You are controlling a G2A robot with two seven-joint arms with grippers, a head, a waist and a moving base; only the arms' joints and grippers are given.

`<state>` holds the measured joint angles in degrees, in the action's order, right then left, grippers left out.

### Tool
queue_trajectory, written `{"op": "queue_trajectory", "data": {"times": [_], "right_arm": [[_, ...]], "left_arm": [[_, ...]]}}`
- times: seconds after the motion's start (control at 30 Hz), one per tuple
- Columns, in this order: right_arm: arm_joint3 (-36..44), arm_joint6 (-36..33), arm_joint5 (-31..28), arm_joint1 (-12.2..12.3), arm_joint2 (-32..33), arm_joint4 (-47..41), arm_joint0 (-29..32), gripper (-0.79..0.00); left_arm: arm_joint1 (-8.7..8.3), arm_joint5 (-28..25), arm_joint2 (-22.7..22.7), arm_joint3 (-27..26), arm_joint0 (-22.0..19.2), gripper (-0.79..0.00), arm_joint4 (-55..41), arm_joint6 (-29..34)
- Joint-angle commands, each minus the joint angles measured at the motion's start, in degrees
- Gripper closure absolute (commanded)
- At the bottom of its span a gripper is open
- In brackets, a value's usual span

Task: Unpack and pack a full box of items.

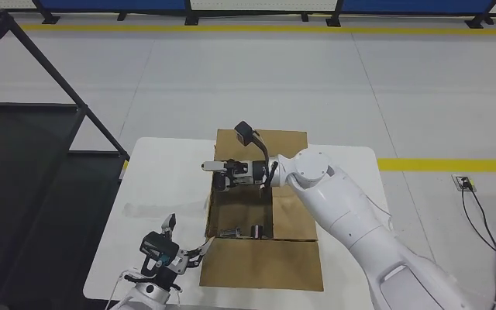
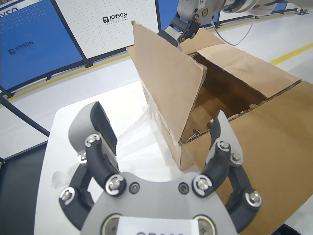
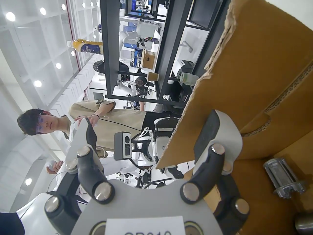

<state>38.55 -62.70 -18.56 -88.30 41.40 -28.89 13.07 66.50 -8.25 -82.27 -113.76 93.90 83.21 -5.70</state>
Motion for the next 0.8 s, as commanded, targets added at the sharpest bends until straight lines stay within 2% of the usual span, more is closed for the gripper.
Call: {"op": "queue_trajectory", "data": {"times": [0.0, 0.77], "right_arm": [[-0.03, -0.92, -0.48, -0.21, -0.12, 0.35, -0.09, -0.785], [-2.11, -5.59, -2.85, -0.74, 2.80, 0.66, -0.16, -0.785]], "left_arm": [[0.05, 0.16, -0.01, -0.05, -0.34, -0.785, -0.08, 0.07], [0.49, 1.25, -4.04, 0.64, -0.88, -0.785, -6.58, -0.12]]}}
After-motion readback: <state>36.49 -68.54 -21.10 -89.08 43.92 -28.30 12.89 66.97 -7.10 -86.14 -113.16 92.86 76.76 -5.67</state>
